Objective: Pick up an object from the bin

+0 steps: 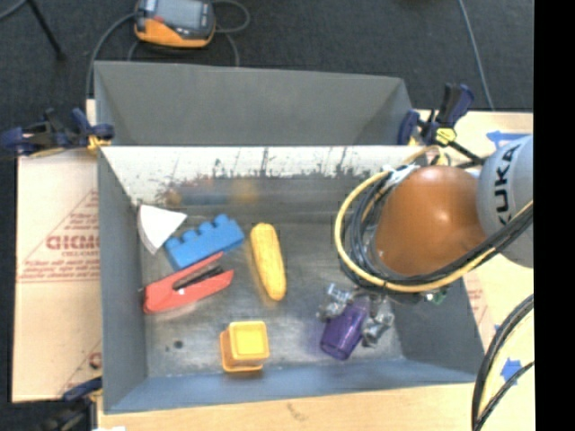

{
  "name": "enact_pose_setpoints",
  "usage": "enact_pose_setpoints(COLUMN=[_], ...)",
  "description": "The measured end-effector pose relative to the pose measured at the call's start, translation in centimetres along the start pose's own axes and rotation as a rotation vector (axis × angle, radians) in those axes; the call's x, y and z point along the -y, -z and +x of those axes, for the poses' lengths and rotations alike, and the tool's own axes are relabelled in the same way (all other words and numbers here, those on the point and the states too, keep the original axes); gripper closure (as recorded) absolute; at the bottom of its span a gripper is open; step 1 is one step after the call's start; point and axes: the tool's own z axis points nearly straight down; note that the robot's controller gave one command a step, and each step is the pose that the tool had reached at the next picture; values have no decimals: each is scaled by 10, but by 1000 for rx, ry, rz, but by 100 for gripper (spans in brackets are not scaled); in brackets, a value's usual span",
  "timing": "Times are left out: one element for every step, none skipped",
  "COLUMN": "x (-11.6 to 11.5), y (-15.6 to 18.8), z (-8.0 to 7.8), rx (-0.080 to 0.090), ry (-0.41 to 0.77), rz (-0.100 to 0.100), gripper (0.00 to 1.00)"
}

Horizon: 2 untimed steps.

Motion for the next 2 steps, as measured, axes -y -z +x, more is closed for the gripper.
enact_pose_setpoints(x=[1, 1], y=[13, 21], z=[0, 0], rx=[2, 2], ry=[-2, -3], rz=[4, 5], gripper=[100, 100])
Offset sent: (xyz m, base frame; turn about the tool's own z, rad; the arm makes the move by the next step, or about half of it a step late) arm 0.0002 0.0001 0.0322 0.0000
